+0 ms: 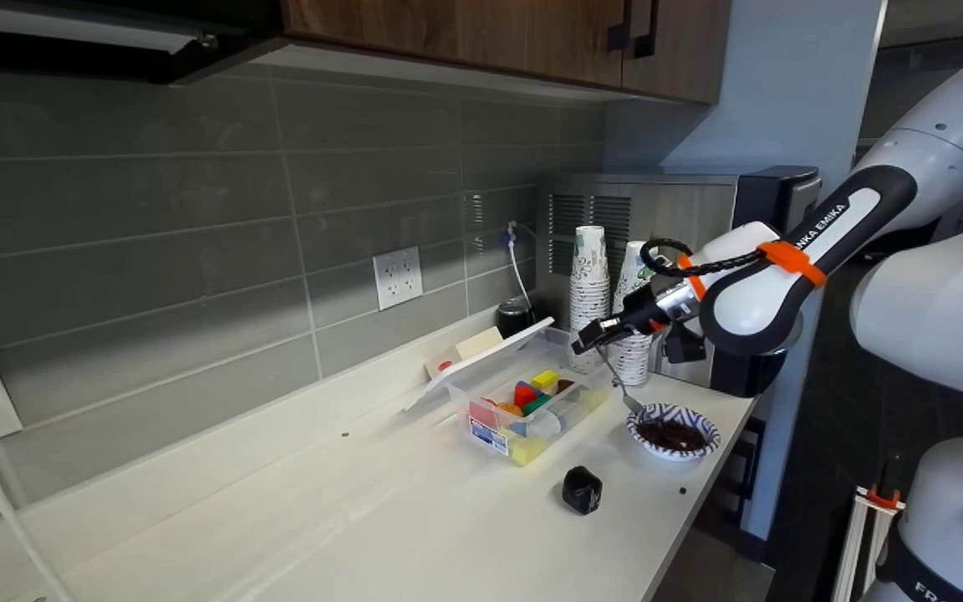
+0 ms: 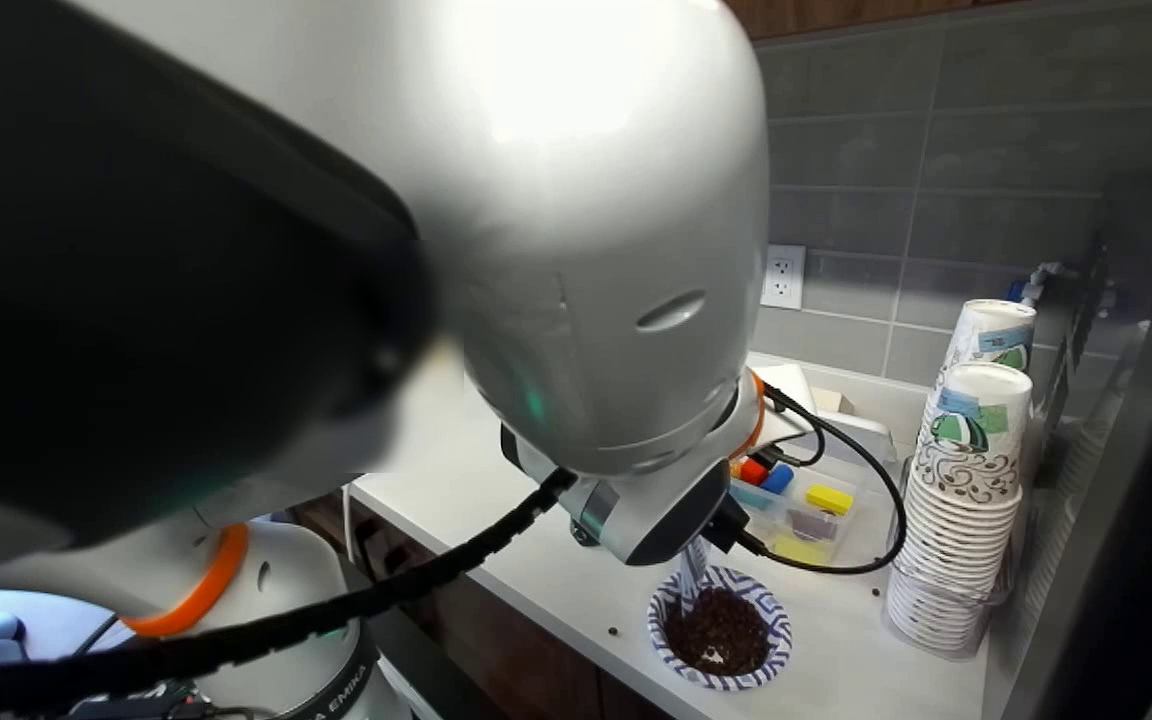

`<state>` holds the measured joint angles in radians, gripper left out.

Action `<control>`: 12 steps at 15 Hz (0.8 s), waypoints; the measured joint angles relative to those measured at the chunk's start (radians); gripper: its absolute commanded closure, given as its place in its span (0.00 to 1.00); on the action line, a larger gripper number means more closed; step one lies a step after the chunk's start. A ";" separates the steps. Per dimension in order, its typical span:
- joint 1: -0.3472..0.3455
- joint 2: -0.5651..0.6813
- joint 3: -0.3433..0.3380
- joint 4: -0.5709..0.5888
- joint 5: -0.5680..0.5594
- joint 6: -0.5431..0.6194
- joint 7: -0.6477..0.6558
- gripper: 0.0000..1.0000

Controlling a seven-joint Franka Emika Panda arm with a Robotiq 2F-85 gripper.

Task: Use the spatula to stir the contents in the bowl

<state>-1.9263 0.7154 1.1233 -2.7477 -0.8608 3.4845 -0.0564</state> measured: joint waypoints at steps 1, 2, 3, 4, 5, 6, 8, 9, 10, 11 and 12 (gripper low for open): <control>0.002 0.000 -0.004 0.000 -0.007 0.019 0.000 0.99; 0.005 -0.001 -0.010 0.000 -0.013 0.045 -0.001 0.99; 0.009 -0.004 -0.020 0.000 -0.015 0.075 -0.006 0.99; 0.016 -0.007 -0.033 0.000 -0.015 0.110 -0.016 0.99; 0.026 -0.011 -0.049 0.000 -0.015 0.145 -0.029 0.99; 0.036 -0.016 -0.067 0.000 -0.015 0.178 -0.045 0.99; 0.068 -0.028 -0.117 0.001 -0.015 0.250 -0.069 0.99; 0.090 -0.036 -0.148 0.001 -0.015 0.287 -0.078 0.99; 0.116 -0.046 -0.181 0.002 -0.015 0.325 -0.086 0.99; 0.146 -0.055 -0.217 0.003 -0.015 0.361 -0.090 0.99; 0.180 -0.067 -0.257 0.004 -0.015 0.397 -0.091 0.99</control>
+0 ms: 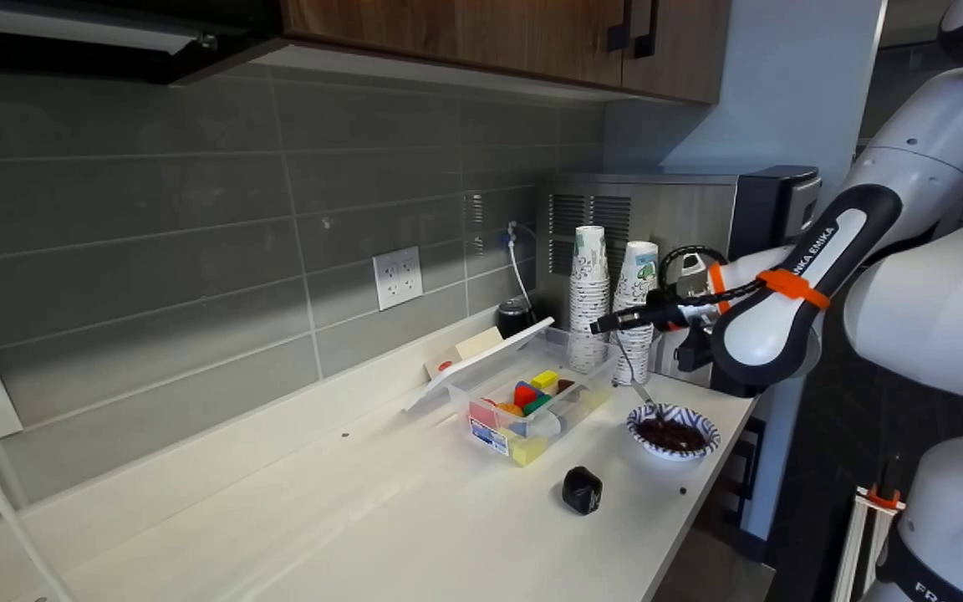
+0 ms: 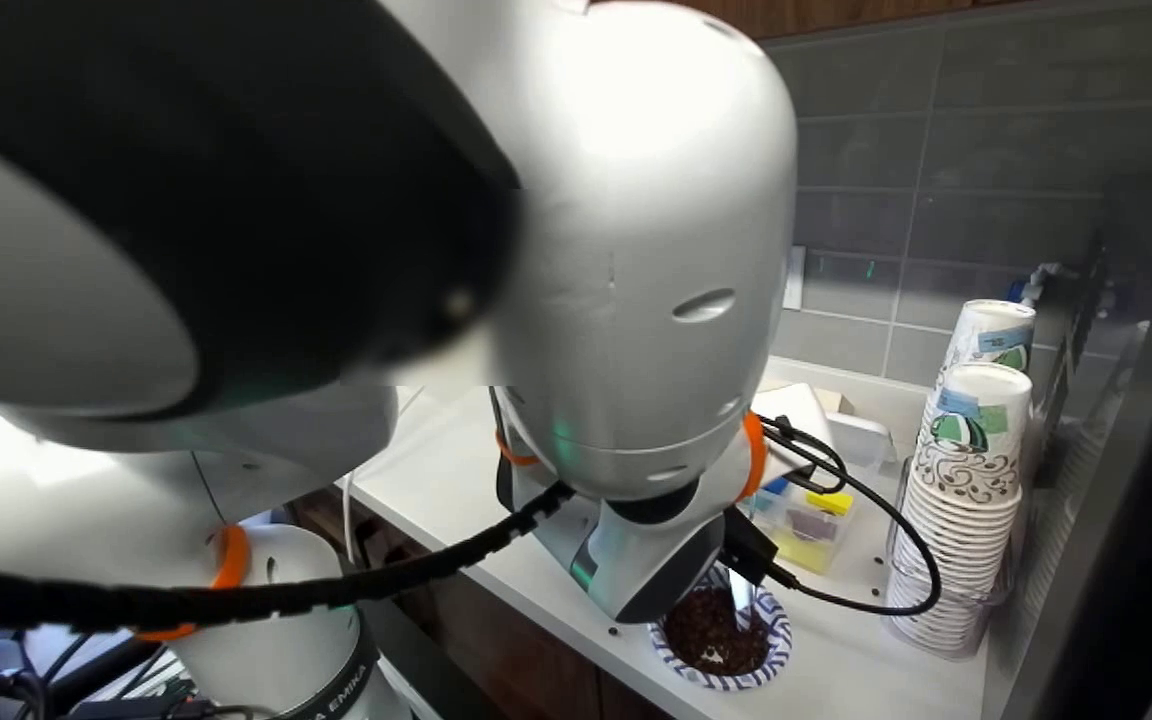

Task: Use the spatula to stir the contents in the bowl

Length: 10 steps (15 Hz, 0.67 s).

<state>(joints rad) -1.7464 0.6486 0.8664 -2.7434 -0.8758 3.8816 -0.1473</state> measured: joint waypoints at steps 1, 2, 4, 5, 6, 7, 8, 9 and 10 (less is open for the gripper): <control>0.037 -0.012 -0.041 0.002 0.000 0.034 0.000 0.99; 0.076 -0.026 -0.083 0.003 0.000 0.063 0.000 0.99; 0.161 -0.062 -0.170 0.003 0.000 0.092 0.011 0.99; 0.206 -0.082 -0.211 0.002 0.000 0.096 0.025 0.99; 0.252 -0.103 -0.250 0.003 0.000 0.096 0.047 0.99; 0.300 -0.124 -0.289 0.003 0.000 0.096 0.072 0.99; 0.350 -0.145 -0.328 0.002 -0.001 0.096 0.102 0.99; 0.401 -0.164 -0.367 0.002 -0.002 0.094 0.135 0.99; 0.451 -0.180 -0.405 0.002 -0.003 0.093 0.168 0.99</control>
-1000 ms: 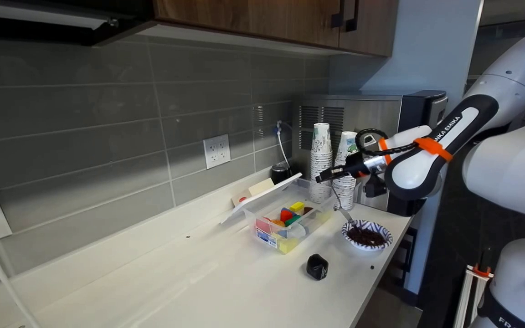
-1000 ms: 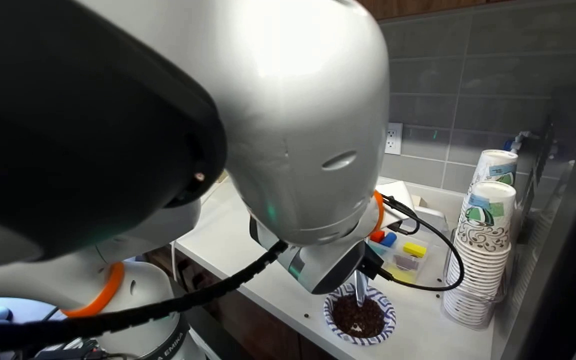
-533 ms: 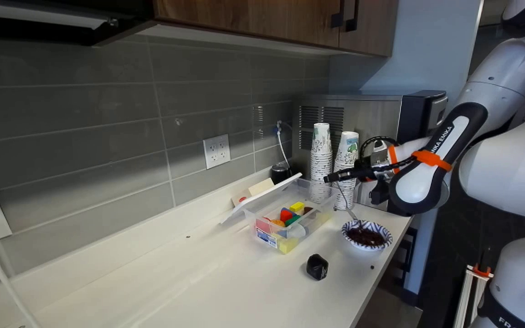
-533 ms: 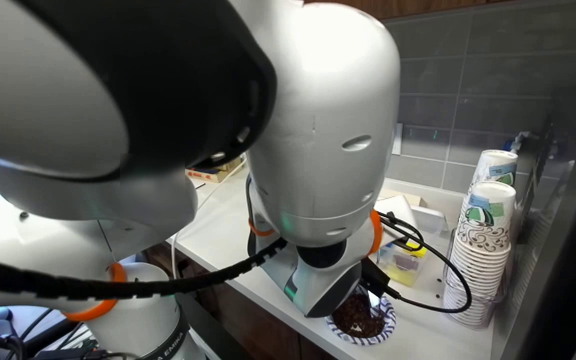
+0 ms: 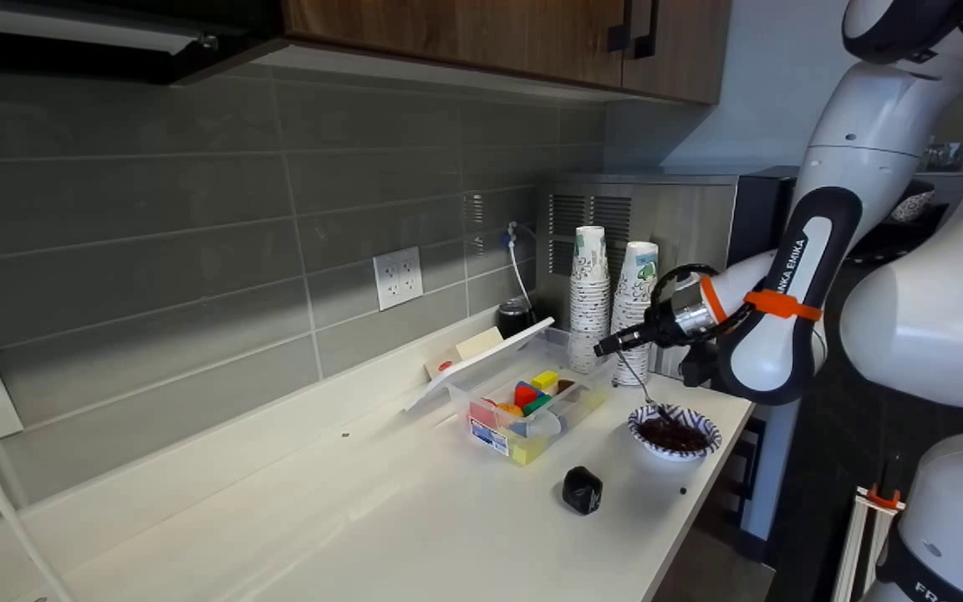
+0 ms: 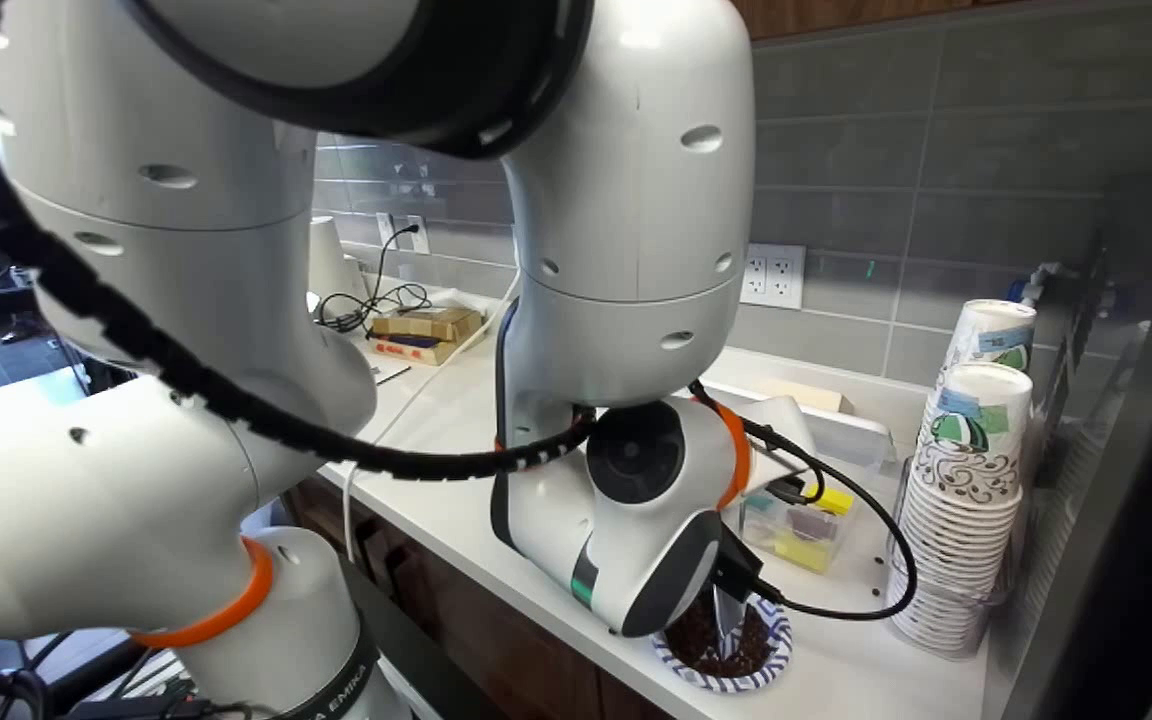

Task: Use the spatula to stir the contents in the bowl

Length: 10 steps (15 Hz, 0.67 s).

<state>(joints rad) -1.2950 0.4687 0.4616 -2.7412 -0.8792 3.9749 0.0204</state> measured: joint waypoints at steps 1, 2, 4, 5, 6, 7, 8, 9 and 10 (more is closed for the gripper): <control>0.049 -0.014 -0.036 0.000 0.000 0.000 0.032 0.99; 0.096 -0.026 -0.071 0.000 -0.001 0.000 0.063 0.99; 0.158 -0.038 -0.110 -0.001 -0.001 0.000 0.108 0.99; 0.164 -0.038 -0.107 -0.001 -0.001 0.000 0.118 0.99; 0.168 -0.038 -0.107 -0.001 -0.001 0.000 0.124 0.99; 0.190 -0.039 -0.127 0.000 -0.001 0.003 0.135 0.99; 0.224 -0.040 -0.160 0.001 0.000 0.008 0.146 0.99; 0.259 -0.041 -0.191 0.000 0.004 0.014 0.154 0.99; 0.295 -0.042 -0.221 0.000 0.009 0.022 0.159 0.99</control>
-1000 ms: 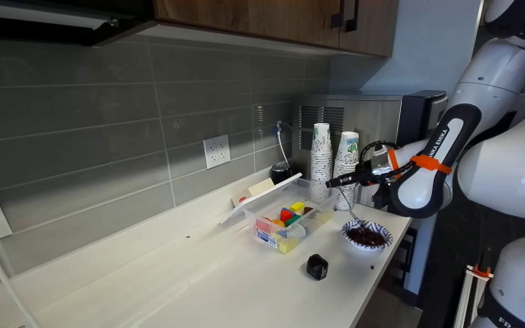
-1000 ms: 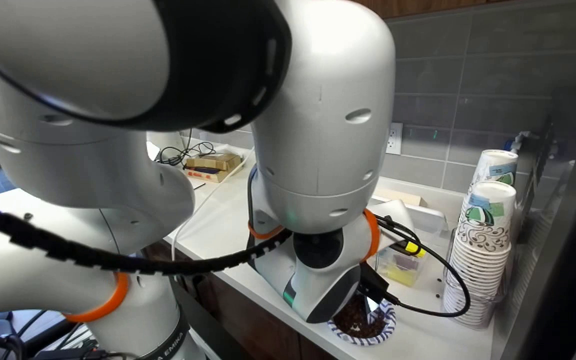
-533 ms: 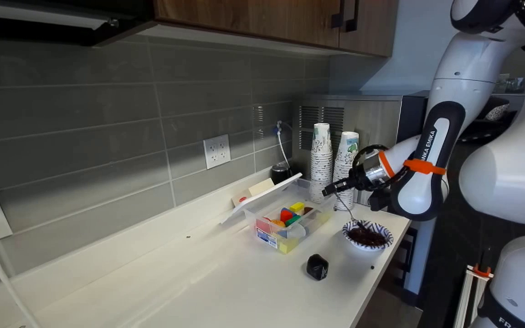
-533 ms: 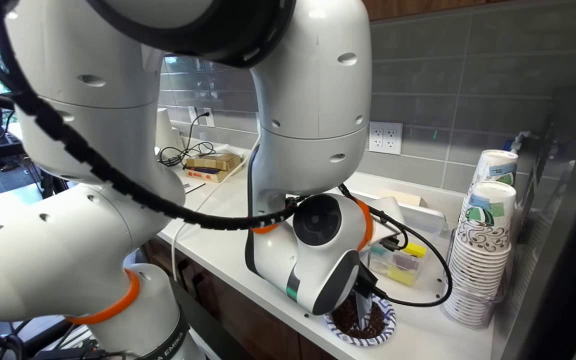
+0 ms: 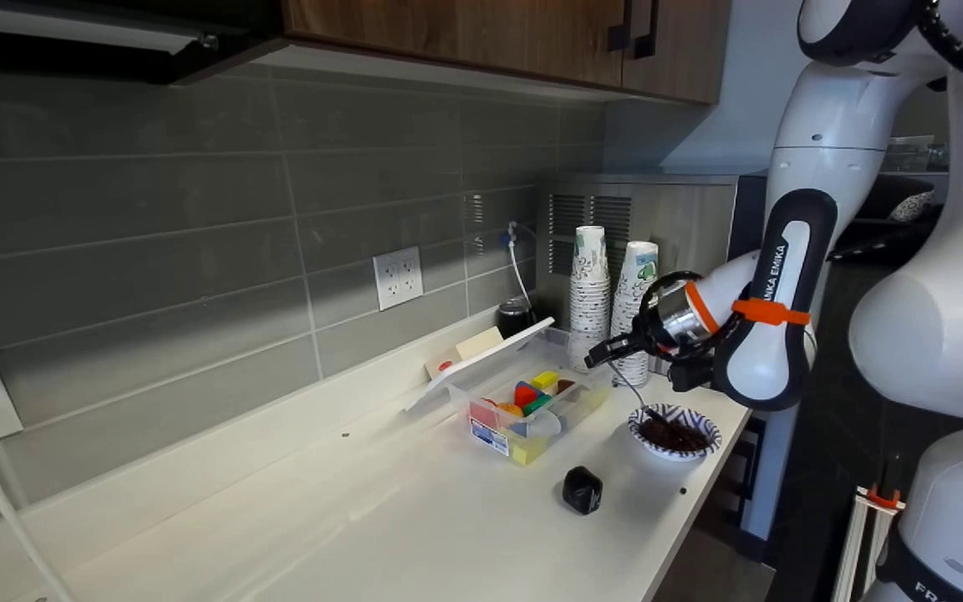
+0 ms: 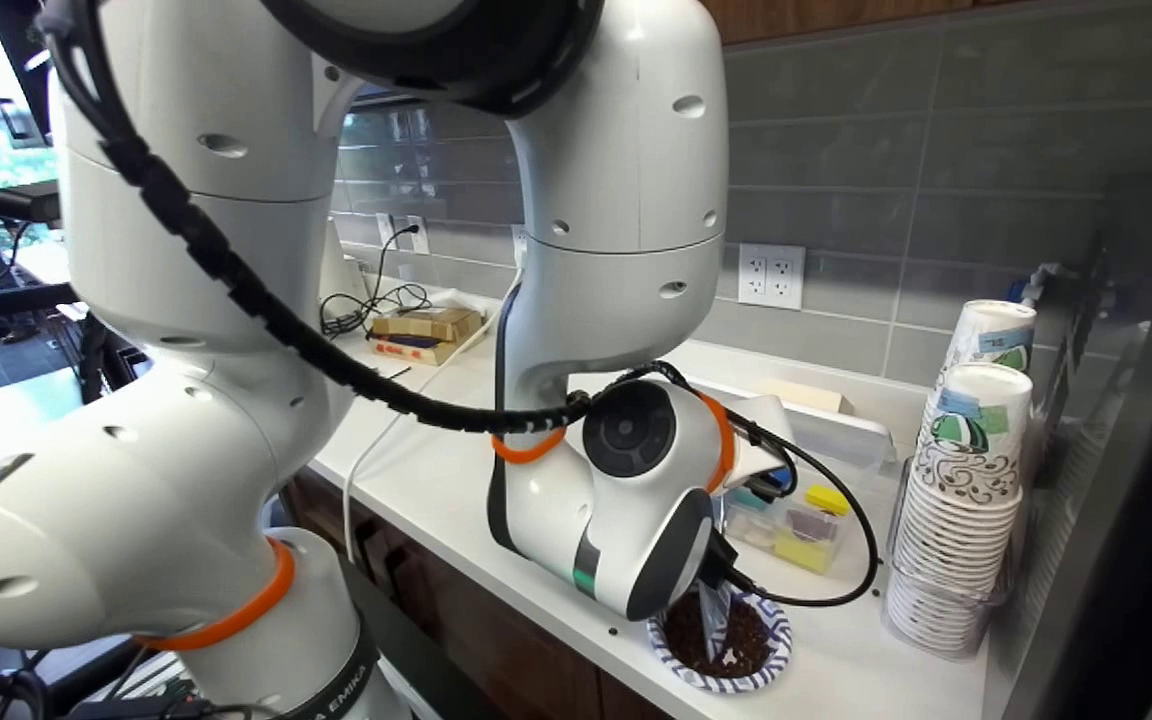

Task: Use the spatula to stir the contents in the bowl

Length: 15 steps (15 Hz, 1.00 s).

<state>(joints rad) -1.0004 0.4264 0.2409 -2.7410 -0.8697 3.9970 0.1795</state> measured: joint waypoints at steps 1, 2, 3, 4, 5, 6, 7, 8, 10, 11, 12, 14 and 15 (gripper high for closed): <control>0.034 -0.001 -0.027 0.000 0.010 0.008 0.004 0.99; 0.068 -0.001 -0.052 0.000 0.026 0.016 0.006 0.99; 0.101 -0.001 -0.074 0.000 0.049 0.024 0.006 0.99; 0.134 -0.001 -0.094 0.000 0.077 0.029 0.006 0.99; 0.168 -0.001 -0.111 0.000 0.108 0.035 0.006 0.99; 0.201 -0.001 -0.126 0.000 0.140 0.042 0.006 0.99; 0.233 -0.001 -0.140 0.000 0.172 0.050 0.006 0.99; 0.265 -0.001 -0.152 0.000 0.206 0.060 0.006 0.99; 0.326 -0.001 -0.173 0.000 0.270 0.077 0.006 0.99; 0.354 -0.001 -0.183 0.001 0.298 0.085 0.006 0.99; 0.381 0.000 -0.193 0.001 0.323 0.092 0.006 0.78; 0.432 0.000 -0.217 0.001 0.367 0.099 0.005 0.61; 0.454 0.001 -0.230 0.002 0.385 0.100 0.004 0.54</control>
<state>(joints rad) -0.5459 0.4277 0.0105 -2.7392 -0.4846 4.0966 0.1834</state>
